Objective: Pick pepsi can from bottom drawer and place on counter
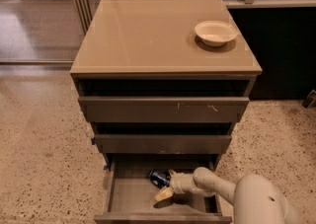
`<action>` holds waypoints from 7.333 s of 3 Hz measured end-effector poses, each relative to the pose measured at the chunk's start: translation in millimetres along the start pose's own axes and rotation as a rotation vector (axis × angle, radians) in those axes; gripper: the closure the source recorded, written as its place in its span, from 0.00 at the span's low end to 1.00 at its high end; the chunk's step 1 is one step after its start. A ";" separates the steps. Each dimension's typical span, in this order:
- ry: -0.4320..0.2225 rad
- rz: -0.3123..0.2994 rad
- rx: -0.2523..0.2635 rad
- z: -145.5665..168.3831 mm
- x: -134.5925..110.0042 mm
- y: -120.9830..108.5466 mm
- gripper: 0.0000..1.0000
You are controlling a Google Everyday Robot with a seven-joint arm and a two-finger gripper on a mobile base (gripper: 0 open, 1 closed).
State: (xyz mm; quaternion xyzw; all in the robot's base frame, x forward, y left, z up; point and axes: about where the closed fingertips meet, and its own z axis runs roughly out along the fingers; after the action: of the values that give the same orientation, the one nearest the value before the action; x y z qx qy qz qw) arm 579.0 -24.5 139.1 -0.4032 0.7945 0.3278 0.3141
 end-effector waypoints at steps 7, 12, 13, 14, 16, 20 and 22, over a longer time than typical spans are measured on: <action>-0.136 -0.055 -0.129 -60.1 -28.1 14.0 1.00; -0.304 -0.067 -0.304 -172.7 -63.3 62.8 1.00; -0.322 -0.153 -0.264 -206.8 -108.7 81.0 1.00; -0.335 -0.257 -0.228 -252.4 -168.1 112.4 1.00; -0.321 -0.498 -0.114 -332.6 -278.4 188.0 1.00; -0.374 -0.760 -0.005 -402.8 -383.1 198.8 1.00; -0.398 -0.911 0.057 -438.5 -488.8 197.2 1.00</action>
Offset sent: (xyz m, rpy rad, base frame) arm 0.0011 0.0015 -0.0011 -0.0020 -0.0001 0.0026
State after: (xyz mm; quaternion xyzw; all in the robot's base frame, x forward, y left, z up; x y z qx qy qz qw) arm 542.4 -60.7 822.8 -0.6302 0.4708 0.2061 0.5820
